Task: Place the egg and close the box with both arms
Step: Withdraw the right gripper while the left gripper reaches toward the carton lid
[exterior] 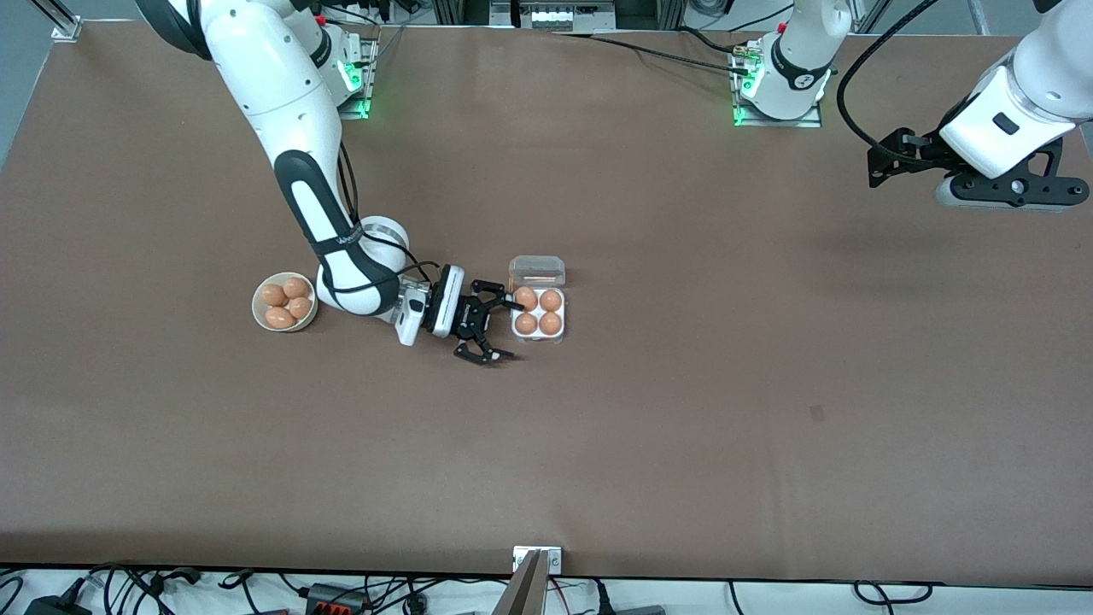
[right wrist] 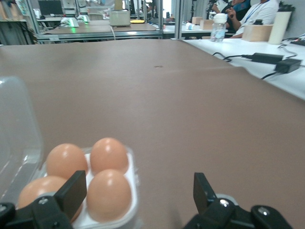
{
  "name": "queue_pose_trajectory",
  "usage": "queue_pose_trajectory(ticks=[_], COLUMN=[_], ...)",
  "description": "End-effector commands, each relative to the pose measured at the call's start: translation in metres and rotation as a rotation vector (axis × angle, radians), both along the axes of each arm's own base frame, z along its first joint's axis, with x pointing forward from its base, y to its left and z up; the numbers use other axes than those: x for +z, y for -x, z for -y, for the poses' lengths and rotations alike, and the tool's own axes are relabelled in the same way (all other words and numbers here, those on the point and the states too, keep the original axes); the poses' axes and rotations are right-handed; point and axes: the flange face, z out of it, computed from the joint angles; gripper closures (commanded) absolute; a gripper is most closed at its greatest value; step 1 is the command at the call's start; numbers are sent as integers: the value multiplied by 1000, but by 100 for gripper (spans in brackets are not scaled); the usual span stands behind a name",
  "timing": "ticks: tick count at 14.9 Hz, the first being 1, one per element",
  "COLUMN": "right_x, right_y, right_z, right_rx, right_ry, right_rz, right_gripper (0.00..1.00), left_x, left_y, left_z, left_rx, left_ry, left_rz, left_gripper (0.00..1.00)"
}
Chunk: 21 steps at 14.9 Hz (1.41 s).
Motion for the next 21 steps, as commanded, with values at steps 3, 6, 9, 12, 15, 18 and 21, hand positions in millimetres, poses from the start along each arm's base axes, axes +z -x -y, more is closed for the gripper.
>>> queue_pose_trajectory(ticks=[3,6,9,12,15,18,21], right_x=[90,133,179,221,257,303,345], right_y=[10,8,4,5,6,7,19], right_z=[25,53,85,117,156,192,210], right_rx=[-39,-45,-68,-125,-168,-239,-386], right_ry=[103,154,221,277,361,518,650], right_rz=[-9,-74,-134,-203,-301,-390,-498], right_gripper=[0,0,0,0,0,0,0], left_x=[-9,-19,-23,-25,-28,-31,-57], left_y=[-10,-15,-16,-14,-7,4,13], left_z=[1,2,7,7,19,67,146], left_rx=[-15,-19,-6,-14,-34,-103,-145], left_ry=[17,19,19,27,43,39,30], left_rz=[-34,-56,-63,-83,-127,-139,-133], left_gripper=[0,0,39,84,99,99,99])
